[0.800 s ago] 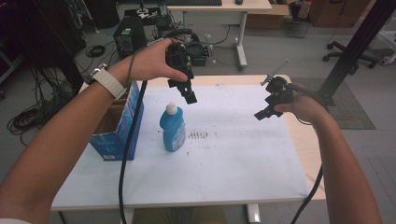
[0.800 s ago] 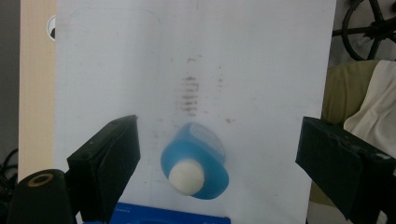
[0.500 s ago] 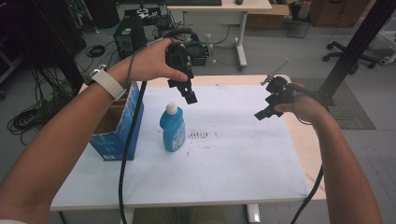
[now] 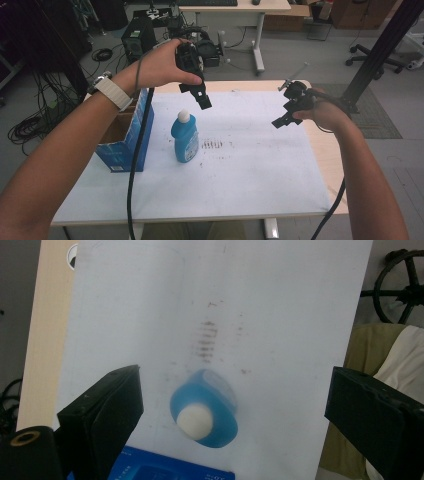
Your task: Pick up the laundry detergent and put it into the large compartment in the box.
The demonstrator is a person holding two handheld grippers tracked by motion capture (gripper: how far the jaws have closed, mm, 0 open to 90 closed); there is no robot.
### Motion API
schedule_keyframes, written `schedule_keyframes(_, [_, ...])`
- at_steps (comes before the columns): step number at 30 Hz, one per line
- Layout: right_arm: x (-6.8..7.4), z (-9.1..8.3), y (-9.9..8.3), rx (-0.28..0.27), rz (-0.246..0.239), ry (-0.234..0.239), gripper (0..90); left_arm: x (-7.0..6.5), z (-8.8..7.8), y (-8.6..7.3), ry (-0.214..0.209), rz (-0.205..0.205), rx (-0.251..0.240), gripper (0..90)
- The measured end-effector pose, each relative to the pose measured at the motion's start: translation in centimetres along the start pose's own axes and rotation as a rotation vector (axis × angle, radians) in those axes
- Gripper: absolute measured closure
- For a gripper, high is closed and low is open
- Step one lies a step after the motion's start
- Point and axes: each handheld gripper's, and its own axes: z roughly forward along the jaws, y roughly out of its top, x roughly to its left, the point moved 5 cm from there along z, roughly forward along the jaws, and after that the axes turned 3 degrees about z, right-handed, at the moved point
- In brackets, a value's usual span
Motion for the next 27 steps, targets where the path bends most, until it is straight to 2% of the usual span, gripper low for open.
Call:
schedule_keyframes(7, [-0.02, 0.01, 0.02, -0.003, -0.005, -0.003, 10.8, 0.10, -0.21, 0.03, 0.015, -0.053, 0.001, 4.8])
schedule_keyframes(14, [0.02, -0.07, 0.02, -0.005, -0.011, -0.003, 10.8, 0.41, -0.40, -0.07, 0.023, -0.123, -0.014, 4.8])
schedule_keyframes(27, [0.18, -0.10, 0.04, -0.005, -0.013, -0.004, 10.8, 0.75, -0.91, -0.36, 0.064, -0.235, 0.000, 6.6])
